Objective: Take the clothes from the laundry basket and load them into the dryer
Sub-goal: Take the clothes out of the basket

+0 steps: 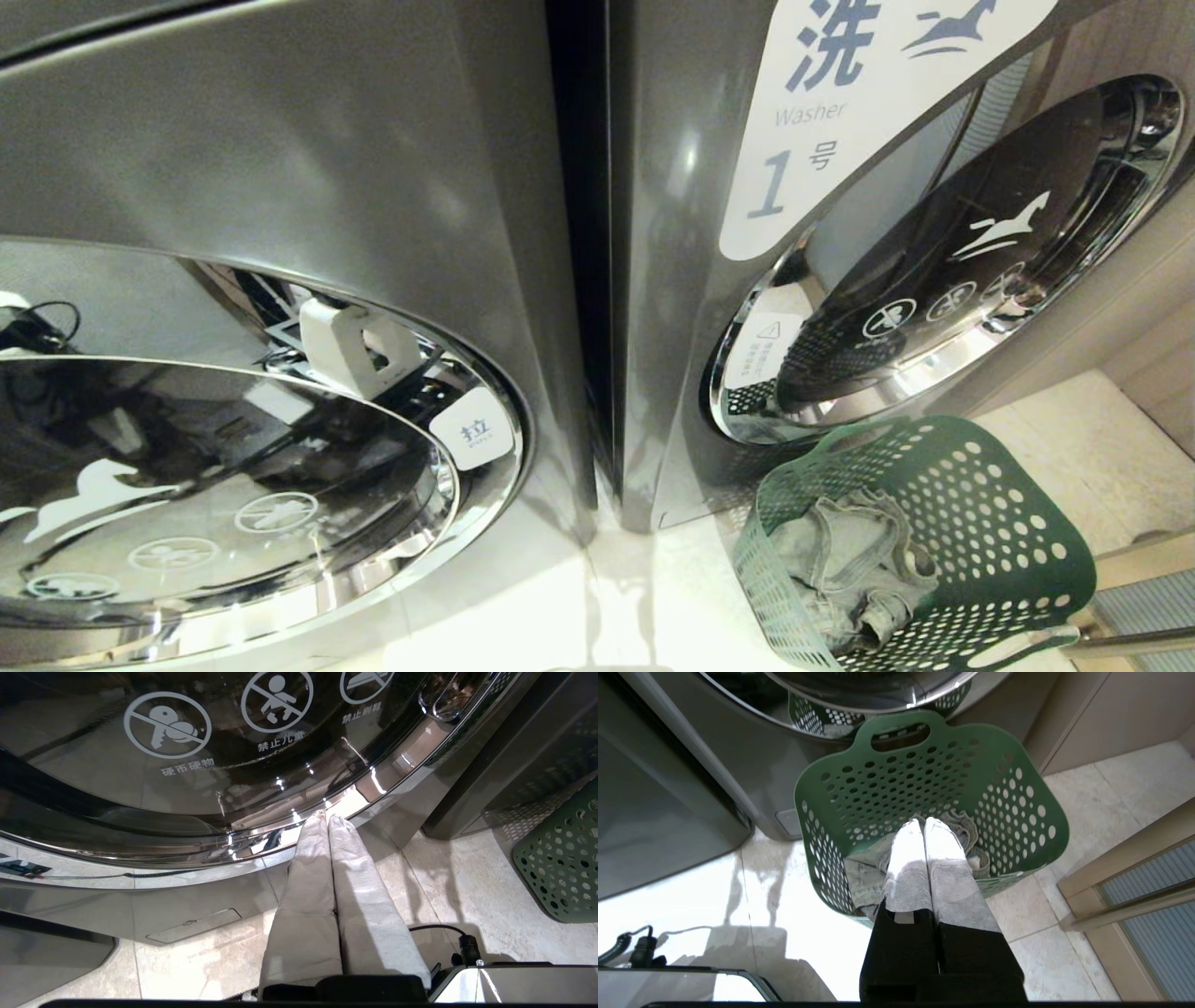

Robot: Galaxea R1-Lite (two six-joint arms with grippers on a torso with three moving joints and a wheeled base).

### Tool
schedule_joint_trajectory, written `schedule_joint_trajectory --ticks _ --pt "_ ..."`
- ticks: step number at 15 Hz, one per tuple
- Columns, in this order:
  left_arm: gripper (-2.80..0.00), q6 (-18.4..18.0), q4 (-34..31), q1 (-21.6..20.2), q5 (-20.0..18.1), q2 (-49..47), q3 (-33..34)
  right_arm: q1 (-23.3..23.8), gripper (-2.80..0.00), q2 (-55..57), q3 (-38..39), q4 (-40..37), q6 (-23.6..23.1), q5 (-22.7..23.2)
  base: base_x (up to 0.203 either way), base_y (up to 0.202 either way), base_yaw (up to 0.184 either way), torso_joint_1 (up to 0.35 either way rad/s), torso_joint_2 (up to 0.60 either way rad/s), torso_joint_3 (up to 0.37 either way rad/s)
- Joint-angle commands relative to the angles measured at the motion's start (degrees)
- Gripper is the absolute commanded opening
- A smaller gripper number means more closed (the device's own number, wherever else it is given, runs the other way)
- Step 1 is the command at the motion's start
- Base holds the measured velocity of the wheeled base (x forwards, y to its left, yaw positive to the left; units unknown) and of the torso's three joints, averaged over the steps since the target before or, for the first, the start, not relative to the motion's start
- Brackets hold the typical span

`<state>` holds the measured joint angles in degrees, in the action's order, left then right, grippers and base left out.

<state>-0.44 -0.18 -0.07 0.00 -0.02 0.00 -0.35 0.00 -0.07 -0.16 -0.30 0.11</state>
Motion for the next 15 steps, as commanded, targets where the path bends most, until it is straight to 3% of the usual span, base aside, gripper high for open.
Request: schedule_joint_trajectory --ticks 1,8,11,13,15 --pt "-2.80 0.00 -0.04 -0.01 0.00 0.11 0.09 0.00 -2.80 0.00 -0.01 -0.02 -0.05 0.03 0.000 0.000 0.000 -0.002 0.00 -0.202" --pt "-2.80 0.00 -0.02 -0.01 0.00 0.11 0.09 0.00 -2.80 -0.04 -0.43 0.12 -0.40 -0.20 0.000 0.000 0.000 0.003 0.00 -0.168" --pt "-2.80 0.00 0.01 -0.01 0.00 0.11 0.09 0.01 -2.80 5.56 -11.81 -4.09 -2.17 -2.07 0.000 0.000 0.000 0.002 0.00 -0.012" --pt "-2.80 -0.09 0.01 -0.01 0.00 0.11 0.09 0.06 -2.80 18.47 -20.12 -8.07 3.81 -4.34 0.000 0.000 0.000 0.000 0.00 0.000" --pt "-2.80 -0.09 0.01 -0.01 0.00 0.11 0.09 0.12 -2.80 34.85 -25.51 -12.21 14.12 -8.01 0.000 0.000 0.000 0.000 0.00 0.000"
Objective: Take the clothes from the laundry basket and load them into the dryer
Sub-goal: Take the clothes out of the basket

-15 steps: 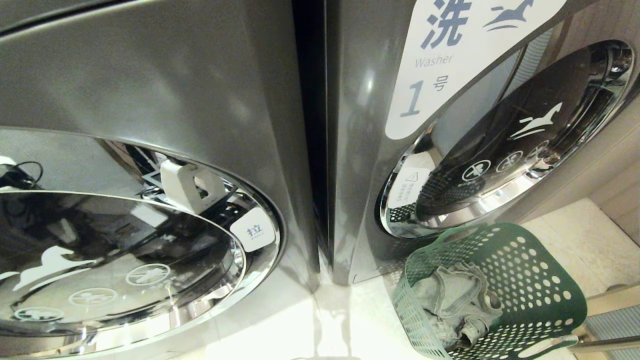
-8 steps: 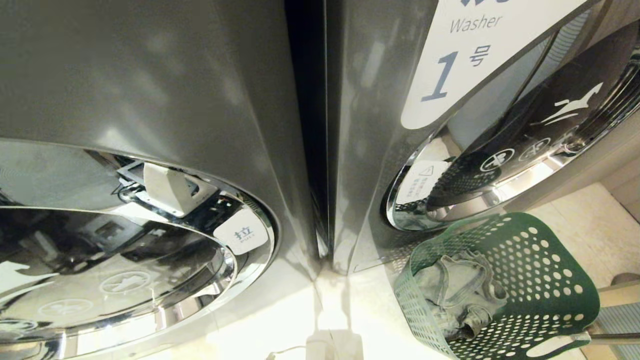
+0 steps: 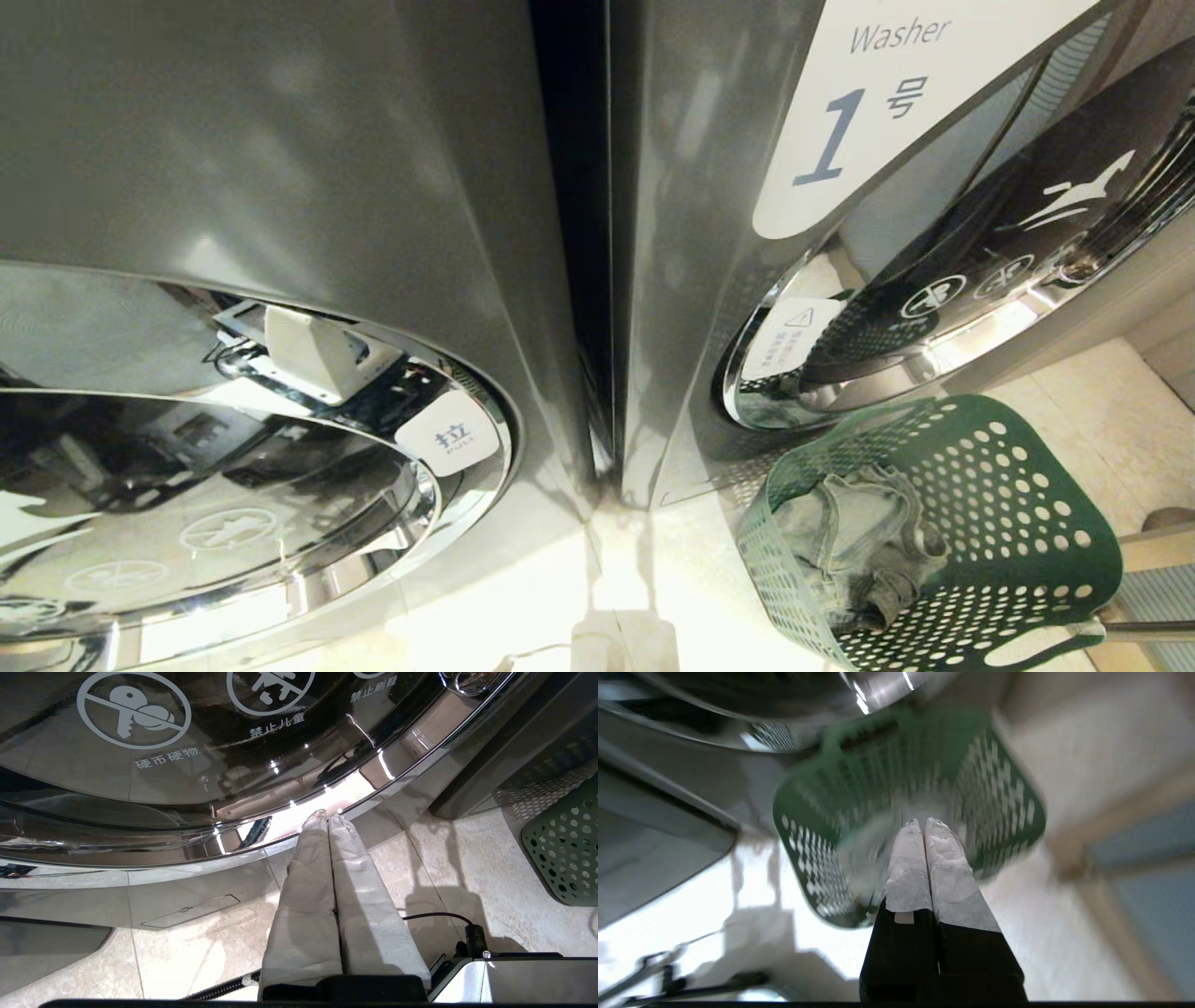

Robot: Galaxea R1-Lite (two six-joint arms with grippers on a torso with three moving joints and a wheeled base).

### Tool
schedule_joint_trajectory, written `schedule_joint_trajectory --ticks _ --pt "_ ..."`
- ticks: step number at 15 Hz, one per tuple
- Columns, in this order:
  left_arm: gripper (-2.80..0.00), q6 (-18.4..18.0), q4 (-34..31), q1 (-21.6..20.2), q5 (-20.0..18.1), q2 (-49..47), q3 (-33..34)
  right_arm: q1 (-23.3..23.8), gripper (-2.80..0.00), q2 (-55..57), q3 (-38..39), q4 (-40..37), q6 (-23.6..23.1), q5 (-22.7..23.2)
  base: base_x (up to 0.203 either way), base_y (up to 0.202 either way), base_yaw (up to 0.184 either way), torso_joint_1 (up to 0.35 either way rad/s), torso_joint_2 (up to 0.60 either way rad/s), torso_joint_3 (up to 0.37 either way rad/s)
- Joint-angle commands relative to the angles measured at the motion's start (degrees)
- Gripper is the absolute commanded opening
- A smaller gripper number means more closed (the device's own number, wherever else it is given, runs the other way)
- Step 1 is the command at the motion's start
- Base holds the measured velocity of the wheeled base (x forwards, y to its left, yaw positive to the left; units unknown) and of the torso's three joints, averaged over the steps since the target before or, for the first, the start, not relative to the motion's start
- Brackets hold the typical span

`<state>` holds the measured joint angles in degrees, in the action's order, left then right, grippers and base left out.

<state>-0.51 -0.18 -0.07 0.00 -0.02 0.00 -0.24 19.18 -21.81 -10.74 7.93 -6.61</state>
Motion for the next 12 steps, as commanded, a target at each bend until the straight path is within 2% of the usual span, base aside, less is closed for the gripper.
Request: schedule_joint_trajectory --ticks 1,4,6,8,9,12 --pt "-2.80 -0.02 0.01 -0.01 0.00 0.11 0.09 0.16 -2.80 23.81 -5.24 -3.26 11.13 -2.84 0.000 0.000 0.000 0.000 0.00 0.000" --pt "-2.80 -0.02 0.01 -0.01 0.00 0.11 0.09 0.55 -2.80 44.42 -5.58 -2.62 23.18 -5.19 0.000 0.000 0.000 0.000 0.00 0.000" --pt "-2.80 -0.02 0.01 -0.01 0.00 0.11 0.09 0.76 -2.80 56.73 -4.03 4.90 28.06 -5.82 0.000 0.000 0.000 0.000 0.00 0.000" --pt "-2.80 -0.02 0.01 -0.01 0.00 0.11 0.09 1.19 -2.80 67.72 -2.83 13.90 30.81 -6.25 0.000 0.000 0.000 0.000 0.00 0.000" --pt "-2.80 -0.02 0.01 -0.01 0.00 0.11 0.09 1.75 0.00 72.21 -2.65 17.45 31.48 -6.30 0.000 0.000 0.000 0.000 0.00 0.000" --pt "-2.80 -0.02 0.01 -0.01 0.00 0.11 0.09 4.18 0.00 84.94 -5.24 28.80 32.62 -4.11 0.000 0.000 0.000 0.000 0.00 0.000"
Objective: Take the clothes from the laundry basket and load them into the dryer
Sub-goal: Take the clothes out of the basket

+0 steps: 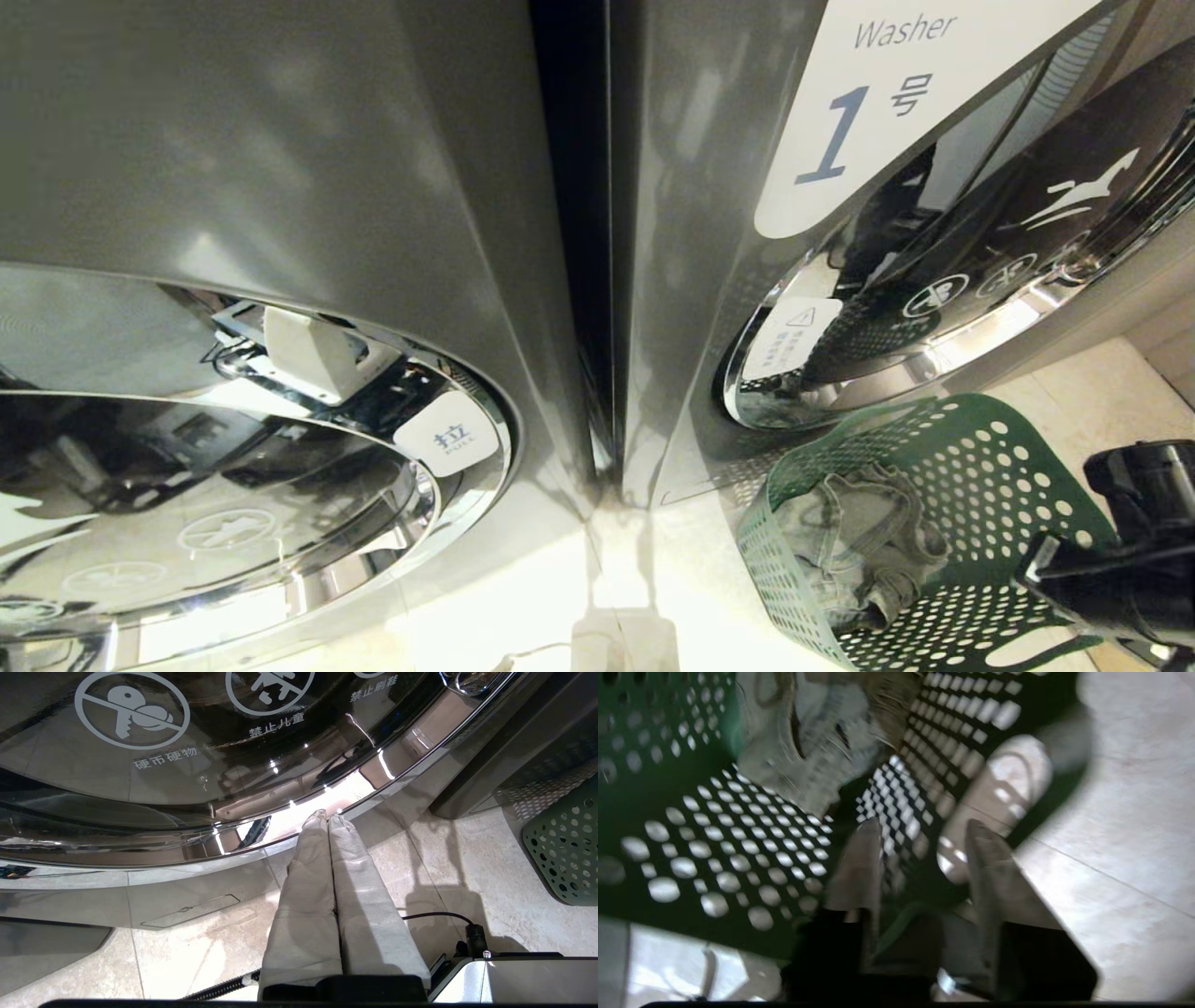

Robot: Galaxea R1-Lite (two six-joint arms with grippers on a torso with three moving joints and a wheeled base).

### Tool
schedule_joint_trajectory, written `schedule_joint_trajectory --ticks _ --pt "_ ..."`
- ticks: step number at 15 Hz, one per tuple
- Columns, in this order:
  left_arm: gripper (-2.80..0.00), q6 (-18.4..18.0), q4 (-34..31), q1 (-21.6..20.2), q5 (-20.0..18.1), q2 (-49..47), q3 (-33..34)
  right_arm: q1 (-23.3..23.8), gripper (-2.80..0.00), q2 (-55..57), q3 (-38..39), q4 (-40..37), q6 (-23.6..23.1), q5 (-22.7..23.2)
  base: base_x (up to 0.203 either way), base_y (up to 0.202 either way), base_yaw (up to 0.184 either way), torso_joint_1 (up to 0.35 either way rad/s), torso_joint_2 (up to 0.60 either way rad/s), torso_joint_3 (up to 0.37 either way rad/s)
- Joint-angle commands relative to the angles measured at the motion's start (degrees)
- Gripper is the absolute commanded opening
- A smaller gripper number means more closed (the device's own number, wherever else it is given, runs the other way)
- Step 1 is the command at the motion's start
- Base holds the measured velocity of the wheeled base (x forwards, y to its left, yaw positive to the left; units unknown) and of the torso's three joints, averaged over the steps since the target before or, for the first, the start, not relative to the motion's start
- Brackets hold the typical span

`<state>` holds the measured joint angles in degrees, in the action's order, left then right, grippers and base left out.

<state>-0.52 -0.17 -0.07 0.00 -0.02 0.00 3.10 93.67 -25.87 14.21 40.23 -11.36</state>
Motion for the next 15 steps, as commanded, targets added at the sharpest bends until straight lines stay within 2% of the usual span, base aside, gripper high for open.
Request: schedule_joint_trajectory --ticks 1,3,7,9,15 --pt "-2.80 0.00 -0.01 -0.01 0.00 0.11 0.09 1.30 0.00 14.64 -3.46 5.96 0.51 1.81 0.000 0.000 0.000 0.000 0.00 0.000" --pt "-2.80 0.00 -0.01 -0.01 0.00 0.11 0.09 1.76 0.00 22.53 -8.28 7.64 0.01 2.80 0.000 0.000 0.000 0.000 0.00 0.000" --pt "-2.80 0.00 -0.01 -0.01 0.00 0.11 0.09 4.39 0.00 35.61 -21.23 8.76 -4.41 3.57 0.000 0.000 0.000 0.000 0.00 0.000" --pt "-2.80 0.00 -0.01 -0.01 0.00 0.11 0.09 4.85 0.00 40.08 -27.33 8.83 -5.09 5.78 0.000 0.000 0.000 0.000 0.00 0.000" --pt "-2.80 0.00 -0.01 -0.01 0.00 0.11 0.09 6.20 0.00 49.02 -35.88 8.75 -6.80 7.16 0.000 0.000 0.000 0.000 0.00 0.000"
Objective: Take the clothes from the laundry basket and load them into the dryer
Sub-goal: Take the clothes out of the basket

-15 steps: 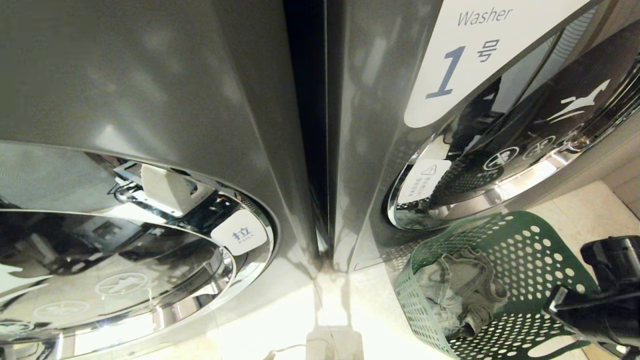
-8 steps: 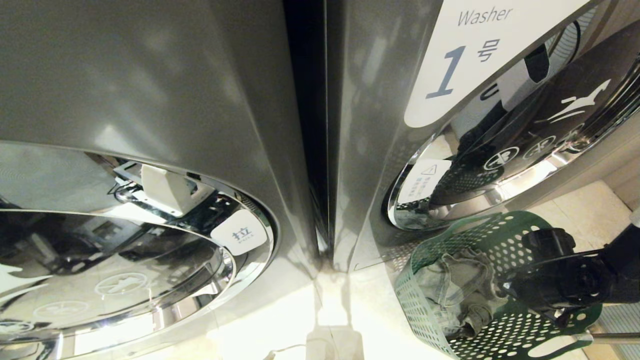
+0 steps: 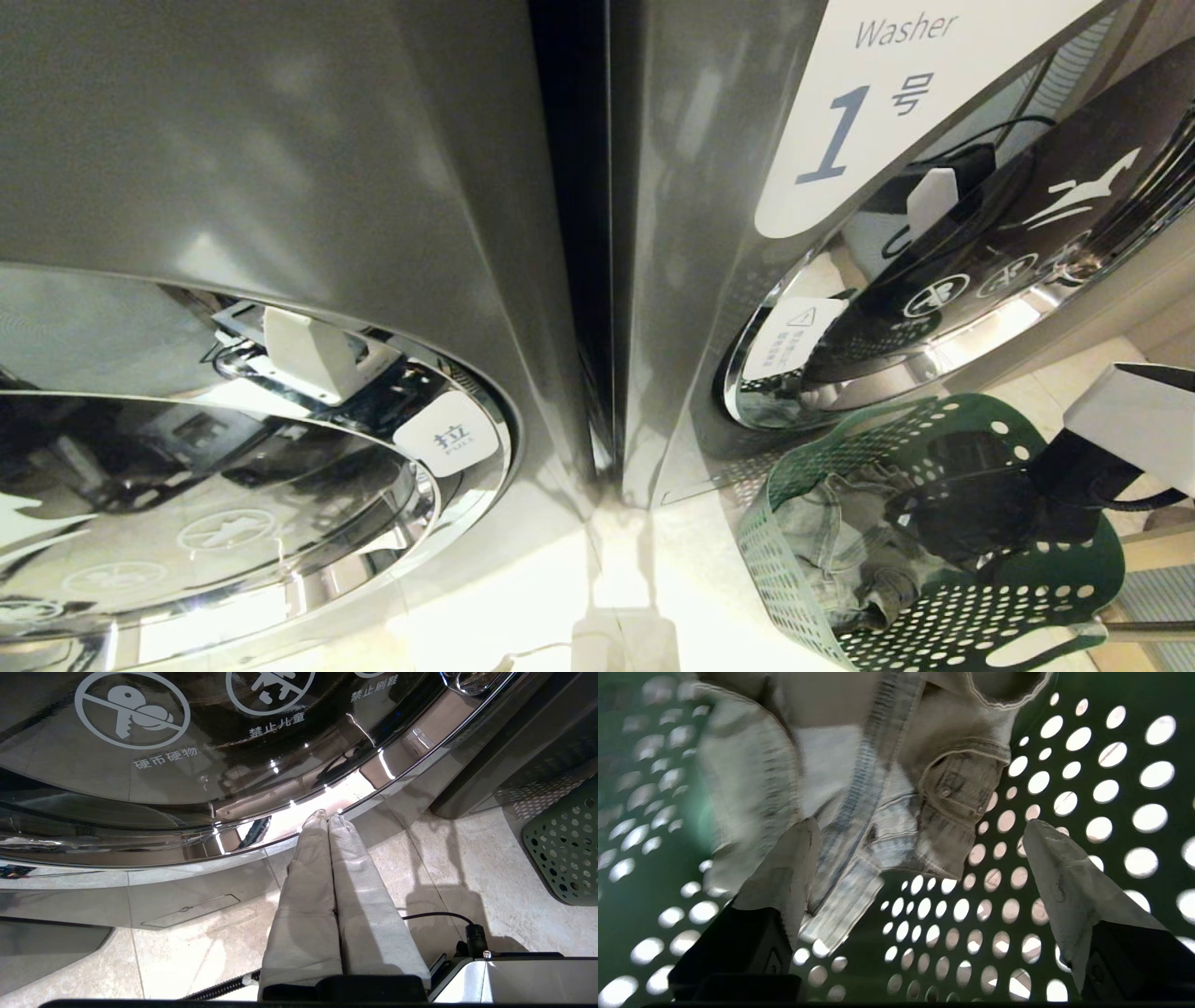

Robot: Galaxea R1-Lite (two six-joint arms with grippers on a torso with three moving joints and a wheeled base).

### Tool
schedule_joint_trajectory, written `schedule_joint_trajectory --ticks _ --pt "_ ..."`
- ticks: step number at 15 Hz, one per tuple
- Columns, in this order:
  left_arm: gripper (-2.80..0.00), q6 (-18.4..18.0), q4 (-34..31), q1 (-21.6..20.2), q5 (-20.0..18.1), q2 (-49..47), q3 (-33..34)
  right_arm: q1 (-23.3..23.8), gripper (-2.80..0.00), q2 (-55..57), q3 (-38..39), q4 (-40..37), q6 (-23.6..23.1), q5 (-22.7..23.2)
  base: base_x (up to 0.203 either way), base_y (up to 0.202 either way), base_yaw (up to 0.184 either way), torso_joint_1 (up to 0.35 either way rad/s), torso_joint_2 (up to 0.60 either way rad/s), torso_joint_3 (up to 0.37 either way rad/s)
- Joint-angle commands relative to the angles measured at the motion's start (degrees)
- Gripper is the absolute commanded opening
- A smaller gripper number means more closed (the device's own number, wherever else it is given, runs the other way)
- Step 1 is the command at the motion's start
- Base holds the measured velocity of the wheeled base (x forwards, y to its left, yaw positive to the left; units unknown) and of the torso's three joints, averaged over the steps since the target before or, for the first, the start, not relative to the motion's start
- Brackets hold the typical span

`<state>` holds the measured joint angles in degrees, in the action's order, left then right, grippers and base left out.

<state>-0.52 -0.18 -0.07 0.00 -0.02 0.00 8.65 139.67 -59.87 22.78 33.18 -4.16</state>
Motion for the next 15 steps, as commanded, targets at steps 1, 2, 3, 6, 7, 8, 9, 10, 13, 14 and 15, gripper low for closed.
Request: schedule_joint_trajectory --ticks 1,2,3,6,7,8,9,10,13,14,15 --pt "-2.80 0.00 0.01 -0.01 0.00 0.11 0.09 1.43 0.00 3.54 -3.04 0.13 0.12 -0.15 0.000 0.000 0.000 0.000 0.00 0.000" --pt "-2.80 0.00 0.01 -0.01 0.00 0.11 0.09 2.01 0.00 4.67 -4.95 0.03 -0.61 -0.35 0.000 0.000 0.000 0.000 0.00 0.000" --pt "-2.80 0.00 0.01 -0.10 0.00 0.11 0.09 3.42 0.00 5.40 -6.46 -0.14 -2.29 -0.49 0.000 0.000 0.000 0.000 0.00 0.000" --pt "-2.80 0.00 0.01 -0.01 0.00 0.11 0.09 7.12 0.00 6.14 -6.63 -0.26 -7.16 0.02 0.000 0.000 0.000 0.000 0.00 0.000" --pt "-2.80 0.00 0.01 -0.01 0.00 0.11 0.09 7.80 0.00 7.08 -6.78 -0.12 -9.94 0.81 0.000 0.000 0.000 0.000 0.00 0.000" --pt "-2.80 0.00 0.01 -0.01 0.00 0.11 0.09 8.20 0.00 8.24 -7.28 0.19 -11.69 2.00 0.000 0.000 0.000 0.000 0.00 0.000" --pt "-2.80 0.00 0.01 -0.01 0.00 0.11 0.09 8.59 0.00 9.36 -8.74 0.29 -12.47 3.00 0.000 0.000 0.000 0.000 0.00 0.000" --pt "-2.80 0.00 0.01 -0.07 0.00 0.11 0.09 8.76 0.00 10.58 -10.30 0.43 -12.69 3.48 0.000 0.000 0.000 0.000 0.00 0.000" --pt "-2.80 0.00 0.01 -0.01 0.00 0.11 0.09 8.83 0.00 14.17 -13.70 4.43 -15.44 8.04 0.000 0.000 0.000 0.000 0.00 0.000" --pt "-2.80 0.00 0.01 -0.01 0.00 0.11 0.09 8.84 0.00 15.37 -14.66 5.31 -16.49 8.35 0.000 0.000 0.000 0.000 0.00 0.000" --pt "-2.80 0.00 0.01 -0.01 0.00 0.11 0.09 8.84 0.00 16.62 -16.40 6.05 -16.73 8.59 0.000 0.000 0.000 0.000 0.00 0.000"
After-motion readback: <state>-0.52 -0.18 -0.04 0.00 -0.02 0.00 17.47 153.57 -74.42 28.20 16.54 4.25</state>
